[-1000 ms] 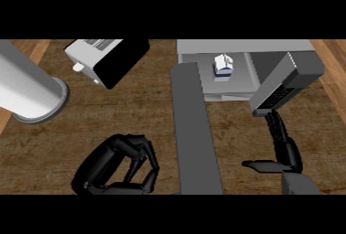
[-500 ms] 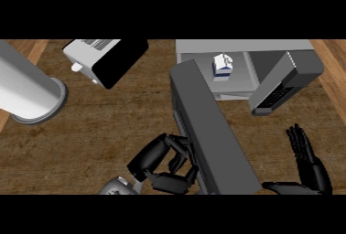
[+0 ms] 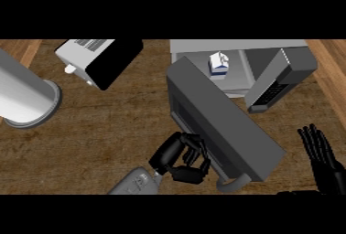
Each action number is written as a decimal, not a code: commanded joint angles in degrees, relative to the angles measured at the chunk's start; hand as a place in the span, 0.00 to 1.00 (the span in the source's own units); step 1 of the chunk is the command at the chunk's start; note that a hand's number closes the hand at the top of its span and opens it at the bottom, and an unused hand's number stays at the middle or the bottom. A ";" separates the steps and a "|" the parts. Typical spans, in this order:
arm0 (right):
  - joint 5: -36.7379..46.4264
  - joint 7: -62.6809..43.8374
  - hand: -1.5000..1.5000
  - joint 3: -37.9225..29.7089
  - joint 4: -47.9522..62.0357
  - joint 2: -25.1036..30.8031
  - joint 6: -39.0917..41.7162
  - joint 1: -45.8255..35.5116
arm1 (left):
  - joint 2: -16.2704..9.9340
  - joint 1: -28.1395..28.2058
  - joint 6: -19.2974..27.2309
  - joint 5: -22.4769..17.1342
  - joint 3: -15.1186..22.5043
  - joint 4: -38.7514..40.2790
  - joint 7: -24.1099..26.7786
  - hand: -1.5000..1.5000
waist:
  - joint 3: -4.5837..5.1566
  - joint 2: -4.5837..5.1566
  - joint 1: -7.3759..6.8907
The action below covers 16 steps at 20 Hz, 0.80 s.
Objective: Pick up the milk, place it into the microwave and close the microwave
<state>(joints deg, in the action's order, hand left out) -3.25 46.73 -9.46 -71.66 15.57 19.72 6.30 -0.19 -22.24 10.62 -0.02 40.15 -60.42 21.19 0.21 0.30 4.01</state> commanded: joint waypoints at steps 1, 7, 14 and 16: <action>-3.97 -3.25 0.00 0.78 -7.18 1.28 5.52 1.03 | 0.18 -3.99 6.93 -6.52 5.58 7.15 5.27 1.00 | 0.08 0.34 1.13; -7.81 -6.89 0.00 1.53 -15.89 2.72 6.31 3.78 | 0.18 -9.00 9.65 -16.60 11.03 10.30 3.01 1.00 | 0.10 0.66 3.14; -10.61 -11.52 0.00 4.30 -21.61 4.24 8.82 3.29 | 0.17 -13.26 14.11 -25.09 12.90 8.07 5.38 1.00 | 0.21 1.26 6.01; -11.10 -12.67 0.00 4.13 -22.85 4.91 8.81 3.84 | 0.17 -13.18 16.30 -26.90 13.44 7.87 7.45 1.00 | 0.25 1.35 6.78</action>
<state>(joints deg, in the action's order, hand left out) -13.23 35.27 -5.73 -92.14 19.35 26.65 9.69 -0.42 -33.84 24.17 -22.83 52.39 -51.81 26.61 0.40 1.42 9.36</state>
